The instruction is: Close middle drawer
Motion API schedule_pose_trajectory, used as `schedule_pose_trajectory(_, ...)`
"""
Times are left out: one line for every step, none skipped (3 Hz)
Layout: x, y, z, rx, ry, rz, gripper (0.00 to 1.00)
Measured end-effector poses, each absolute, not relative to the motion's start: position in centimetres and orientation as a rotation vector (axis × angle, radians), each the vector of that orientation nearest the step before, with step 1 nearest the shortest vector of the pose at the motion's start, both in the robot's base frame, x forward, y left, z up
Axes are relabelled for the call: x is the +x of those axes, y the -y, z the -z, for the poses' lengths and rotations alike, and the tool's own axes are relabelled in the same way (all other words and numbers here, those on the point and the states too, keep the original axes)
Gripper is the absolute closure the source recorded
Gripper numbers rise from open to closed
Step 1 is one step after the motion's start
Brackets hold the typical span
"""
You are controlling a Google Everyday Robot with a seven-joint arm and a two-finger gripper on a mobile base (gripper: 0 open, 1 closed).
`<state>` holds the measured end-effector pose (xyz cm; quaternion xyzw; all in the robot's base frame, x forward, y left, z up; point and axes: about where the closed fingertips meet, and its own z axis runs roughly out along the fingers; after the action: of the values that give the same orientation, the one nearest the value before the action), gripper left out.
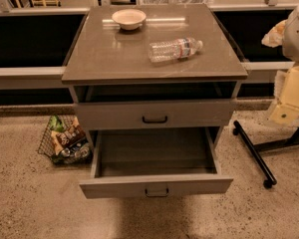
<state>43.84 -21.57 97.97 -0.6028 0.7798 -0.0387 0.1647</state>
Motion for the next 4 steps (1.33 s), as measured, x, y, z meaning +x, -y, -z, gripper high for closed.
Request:
schedule_pose_trajectory(43.8,21.6,-98.0,-1.718,-2.222,0.11,0.0)
schedule_pose_trajectory(44.1,21.6,-94.7,-1.755,-2.245,0.072,0.0)
schedule_pose_trajectory(43.7,20.5,-88.4,-1.823,-2.224,-0.056,0.0)
schedule_pose_trajectory(42.5,18.5,-80.1,-1.857,-2.175,-0.241,0.0)
